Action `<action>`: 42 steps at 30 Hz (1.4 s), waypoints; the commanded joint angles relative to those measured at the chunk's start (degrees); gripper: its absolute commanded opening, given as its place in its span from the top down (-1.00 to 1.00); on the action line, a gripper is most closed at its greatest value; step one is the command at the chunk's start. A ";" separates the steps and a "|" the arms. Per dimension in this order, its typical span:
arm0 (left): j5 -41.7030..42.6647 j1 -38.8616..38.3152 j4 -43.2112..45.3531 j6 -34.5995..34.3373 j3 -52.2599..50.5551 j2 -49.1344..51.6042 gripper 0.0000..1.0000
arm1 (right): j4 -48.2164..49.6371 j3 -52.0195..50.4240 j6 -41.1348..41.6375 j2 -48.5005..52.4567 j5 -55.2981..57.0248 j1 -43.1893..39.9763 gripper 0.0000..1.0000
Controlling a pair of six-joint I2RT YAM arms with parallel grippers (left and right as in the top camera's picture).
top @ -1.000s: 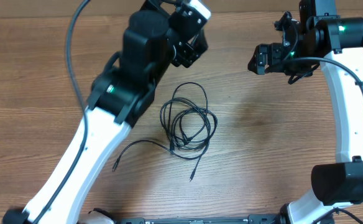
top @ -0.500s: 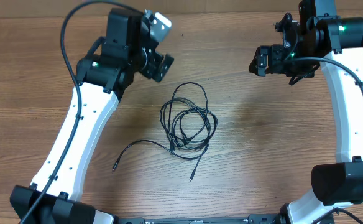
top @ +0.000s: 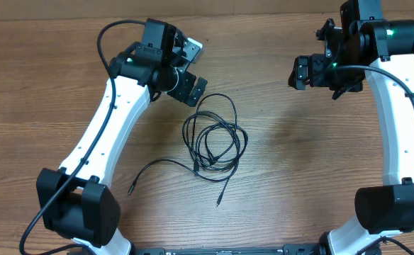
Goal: Untangle cables
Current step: 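Move the left gripper forward toward the top of the cable bundle, then lower the left gripper and grasp a black cable strand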
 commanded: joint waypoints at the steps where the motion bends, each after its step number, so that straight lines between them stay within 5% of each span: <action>1: 5.88 -0.09 0.55 -2.45 0.52 1.99 -0.99 | 0.00 1.16 1.18 -1.99 3.10 0.07 -1.00; 12: 9.62 -0.61 1.20 -5.77 0.50 4.94 -0.99 | -0.26 1.16 1.36 -1.99 3.13 0.07 -1.00; 21: 15.04 -3.96 9.18 -1.55 0.48 10.69 -0.99 | -1.70 1.16 2.67 -1.99 3.10 0.07 -1.00; 33: 6.56 -5.55 9.55 14.23 0.48 18.23 -0.99 | -3.93 1.16 3.98 -1.99 3.06 0.07 -1.00; 42: -2.34 -5.53 17.64 14.95 0.48 18.58 -1.00 | -4.48 1.16 4.44 -1.99 2.78 0.11 -1.00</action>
